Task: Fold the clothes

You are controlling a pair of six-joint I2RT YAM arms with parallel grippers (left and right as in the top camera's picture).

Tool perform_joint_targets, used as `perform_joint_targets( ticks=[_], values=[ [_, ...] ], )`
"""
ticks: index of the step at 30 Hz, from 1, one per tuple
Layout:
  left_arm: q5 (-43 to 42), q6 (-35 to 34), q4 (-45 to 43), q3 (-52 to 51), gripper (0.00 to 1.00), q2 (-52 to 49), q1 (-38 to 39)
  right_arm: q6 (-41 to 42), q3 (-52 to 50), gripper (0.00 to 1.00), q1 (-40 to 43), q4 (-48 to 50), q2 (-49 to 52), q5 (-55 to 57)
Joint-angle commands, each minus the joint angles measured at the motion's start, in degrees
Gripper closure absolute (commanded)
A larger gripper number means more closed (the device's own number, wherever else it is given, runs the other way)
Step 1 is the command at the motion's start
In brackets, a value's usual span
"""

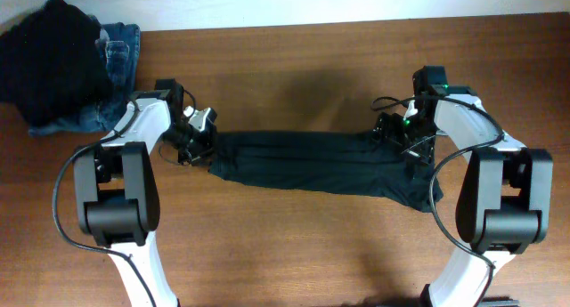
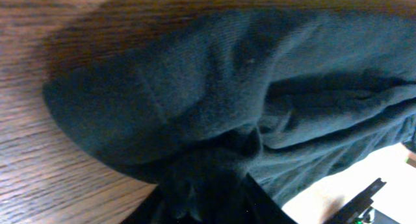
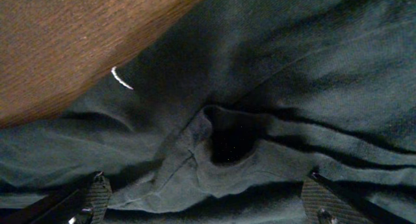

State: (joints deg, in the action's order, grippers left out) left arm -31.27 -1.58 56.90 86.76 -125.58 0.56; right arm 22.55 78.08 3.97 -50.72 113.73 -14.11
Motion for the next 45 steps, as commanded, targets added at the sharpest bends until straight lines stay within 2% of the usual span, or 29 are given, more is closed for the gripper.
perform_joint_targets(
  ticks=[1,3,9,16,19,24,35,38,45],
  values=[
    [5.2,0.6,-0.5,-2.8,0.77,-4.9,0.8,0.4,-0.3,0.01,-0.3,0.0,0.4,-0.5],
    [6.9,0.4,-0.3,-2.8,0.82,-4.9,0.8,0.4,-0.3,0.01,-0.3,0.0,0.4,-0.5],
    [17.2,-5.3,0.8,-2.8,0.85,-4.9,0.1,0.4,-0.3,0.01,-0.3,0.0,0.4,-0.5],
    [18.7,-5.4,2.3,-2.7,0.89,-4.9,-3.2,0.4,-0.3,0.01,-0.3,0.0,0.4,-0.5],
    [18.7,-5.5,3.1,-2.5,0.95,-4.9,-5.5,0.4,-0.3,0.01,-0.3,0.0,0.4,-0.5],
    [19.2,-5.5,5.9,-1.1,0.99,-4.9,-8.8,0.4,-0.3,0.01,-0.3,0.0,0.4,-0.5],
    [22.0,-9.0,14.0,8.2,0.99,-4.9,-11.4,0.4,-0.3,0.01,-0.3,0.0,0.4,-0.5],
    [25.1,-12.6,17.0,11.9,0.99,-4.9,-11.2,0.4,-0.3,0.01,-0.3,0.0,0.4,-0.5],
    [31.5,-14.2,25.0,20.0,0.99,-4.9,-10.2,0.4,-0.3,0.01,-0.3,0.2,0.4,-0.5]
  ],
)
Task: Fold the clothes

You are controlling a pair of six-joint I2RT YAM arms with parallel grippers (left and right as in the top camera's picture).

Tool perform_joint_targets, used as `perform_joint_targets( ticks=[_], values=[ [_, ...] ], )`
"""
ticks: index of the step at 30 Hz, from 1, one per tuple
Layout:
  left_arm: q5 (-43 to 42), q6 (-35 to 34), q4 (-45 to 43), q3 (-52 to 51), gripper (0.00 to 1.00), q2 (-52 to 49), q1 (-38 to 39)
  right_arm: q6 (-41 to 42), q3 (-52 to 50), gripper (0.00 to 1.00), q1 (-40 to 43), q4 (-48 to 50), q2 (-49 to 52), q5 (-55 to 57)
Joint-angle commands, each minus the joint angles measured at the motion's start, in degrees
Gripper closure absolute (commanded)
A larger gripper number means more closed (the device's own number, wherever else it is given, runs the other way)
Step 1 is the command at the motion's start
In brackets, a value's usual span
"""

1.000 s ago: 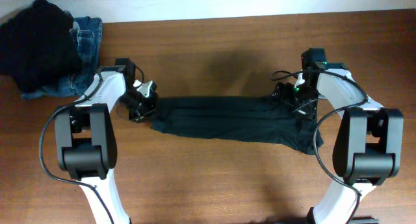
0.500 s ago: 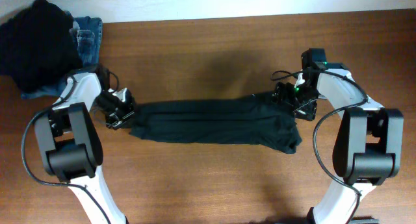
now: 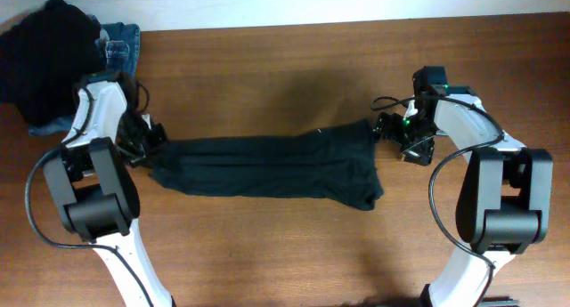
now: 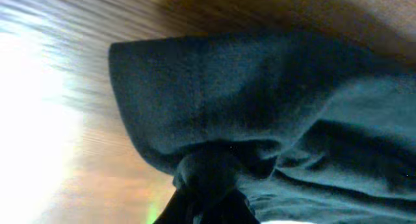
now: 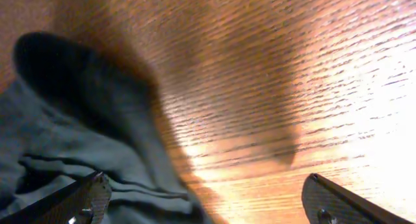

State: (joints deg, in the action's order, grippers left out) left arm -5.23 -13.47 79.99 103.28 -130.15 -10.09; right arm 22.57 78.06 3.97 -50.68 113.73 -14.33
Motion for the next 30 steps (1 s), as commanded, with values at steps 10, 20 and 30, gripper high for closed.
perform_joint_targets(
  ticks=[10,20,30],
  values=[
    [7.1,-2.4,6.7,8.0,0.99,-0.3,5.8,0.3,-0.3,0.01,-0.3,0.2,0.4,-0.3],
    [10.7,-3.1,9.6,8.2,0.99,-0.3,14.3,0.3,-0.3,0.01,-0.3,0.2,0.4,-0.3],
    [10.7,-3.1,8.3,8.2,0.98,-0.3,21.2,0.3,-0.3,0.01,-0.3,0.1,0.4,-0.3]
  ],
)
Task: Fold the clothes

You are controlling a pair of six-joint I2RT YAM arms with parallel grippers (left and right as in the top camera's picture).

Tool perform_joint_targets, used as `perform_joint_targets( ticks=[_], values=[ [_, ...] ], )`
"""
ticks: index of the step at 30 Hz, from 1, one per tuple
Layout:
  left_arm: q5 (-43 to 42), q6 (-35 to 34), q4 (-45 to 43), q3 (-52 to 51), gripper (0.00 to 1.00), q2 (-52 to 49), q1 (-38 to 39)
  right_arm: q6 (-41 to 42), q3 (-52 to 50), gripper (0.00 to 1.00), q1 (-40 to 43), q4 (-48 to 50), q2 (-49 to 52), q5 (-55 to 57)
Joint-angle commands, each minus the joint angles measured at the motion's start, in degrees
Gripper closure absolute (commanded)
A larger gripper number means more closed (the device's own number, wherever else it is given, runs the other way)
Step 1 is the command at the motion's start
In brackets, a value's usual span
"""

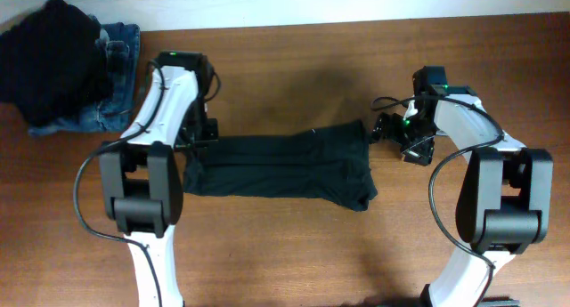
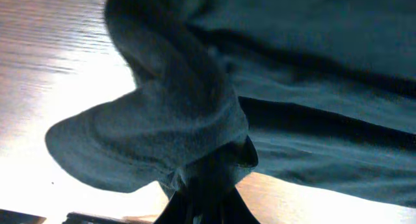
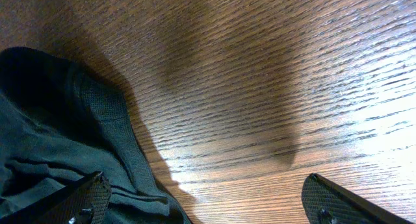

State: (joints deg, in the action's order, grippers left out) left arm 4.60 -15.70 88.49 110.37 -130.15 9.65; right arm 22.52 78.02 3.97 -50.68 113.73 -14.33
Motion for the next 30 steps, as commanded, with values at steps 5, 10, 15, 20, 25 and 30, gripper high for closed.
perform_joint_targets(
  ticks=[5,10,15,20,25,30],
  values=[
    [0.8,-0.8,-0.4,1.1,0.98,-0.3,3.4,0.4,-0.2,0.01,-0.3,0.1,0.4,-0.3],
    [0.6,-0.8,-0.4,1.0,0.98,-0.3,4.7,0.4,-0.2,0.01,-0.3,0.1,0.4,-0.3],
    [0.2,-0.8,-0.9,1.0,0.94,-0.3,6.0,0.4,-0.2,0.01,-0.3,0.1,0.4,-0.3],
    [-1.8,-0.8,-1.4,0.3,0.93,-0.3,6.7,0.4,-0.2,0.01,-0.3,0.1,0.4,-0.3],
    [-2.0,-0.8,-2.2,-1.7,0.93,-0.3,7.1,0.4,-0.2,0.01,-0.3,0.1,0.4,-0.3],
    [-2.3,-0.8,-2.5,-2.5,0.93,-0.4,7.1,0.4,-0.2,0.01,-0.3,0.1,0.4,-0.3]
  ],
)
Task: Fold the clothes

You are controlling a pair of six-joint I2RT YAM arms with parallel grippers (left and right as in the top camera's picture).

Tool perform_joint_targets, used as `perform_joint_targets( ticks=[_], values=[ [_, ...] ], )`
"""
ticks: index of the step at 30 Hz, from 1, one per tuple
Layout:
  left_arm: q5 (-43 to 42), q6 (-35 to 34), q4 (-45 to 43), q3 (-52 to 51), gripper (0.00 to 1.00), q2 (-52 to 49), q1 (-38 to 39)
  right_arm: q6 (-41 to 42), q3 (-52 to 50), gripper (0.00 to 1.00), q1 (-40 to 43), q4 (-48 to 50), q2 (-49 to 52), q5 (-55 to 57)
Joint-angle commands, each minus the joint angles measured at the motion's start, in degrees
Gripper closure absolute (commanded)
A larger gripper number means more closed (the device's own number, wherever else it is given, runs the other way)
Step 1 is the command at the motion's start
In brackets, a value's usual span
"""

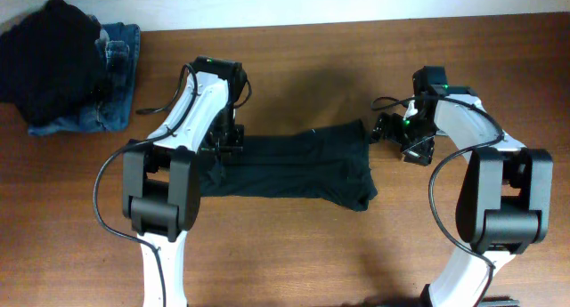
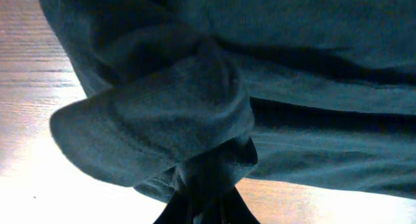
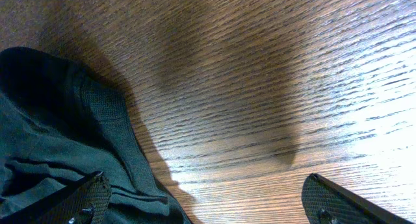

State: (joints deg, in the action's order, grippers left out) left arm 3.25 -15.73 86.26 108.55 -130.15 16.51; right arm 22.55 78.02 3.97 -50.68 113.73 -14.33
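A dark green-black garment (image 1: 294, 169) lies flat across the middle of the wooden table (image 1: 294, 67). My left gripper (image 1: 226, 143) is shut on its left end, and a bunched fold of cloth (image 2: 162, 113) rises from the jaws over the rest of the garment. My left gripper (image 2: 207, 201) is mostly hidden by that cloth. My right gripper (image 1: 393, 129) stands open just off the garment's right edge, low over bare wood. In its wrist view the right gripper (image 3: 208, 201) holds nothing, and the ribbed hem (image 3: 104, 113) lies at the left by one finger (image 3: 91, 195).
A pile of other clothes sits at the table's far left corner: a black garment (image 1: 49, 58) on blue jeans (image 1: 118, 62). The table's back edge meets a pale wall (image 1: 356, 0).
My left gripper has moved right, still shut on the garment's left end, which now lies farther over the garment. The laid-out part is shorter. The right arm has not moved.
At first the garment reached between both grippers, the left shut on its left end, the right open over its right end. Then the left gripper was far left and the garment lay clear of the right one. Since then the left end has come back rightward in two steps.
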Motion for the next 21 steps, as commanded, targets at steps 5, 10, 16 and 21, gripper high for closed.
perform_joint_targets(
  ticks=[5,10,16,21],
  values=[
    [-2.3,-0.8,-0.3,-0.7,0.94,-0.4,0.4,0.4,-0.2,0.01,-0.3,0.1,0.4,-0.3],
    [-3.0,-0.8,-0.7,-0.7,0.92,-0.4,1.0,0.4,-0.2,0.01,-0.3,0.1,0.4,-0.3],
    [-3.0,-0.7,-1.2,-0.7,0.59,-0.3,1.3,0.3,-0.2,0.01,-0.3,0.1,0.4,-0.3],
    [-3.0,-0.7,-1.4,-0.7,0.57,-0.4,1.3,0.3,-0.2,0.01,-0.3,0.1,0.4,-0.3]
  ],
)
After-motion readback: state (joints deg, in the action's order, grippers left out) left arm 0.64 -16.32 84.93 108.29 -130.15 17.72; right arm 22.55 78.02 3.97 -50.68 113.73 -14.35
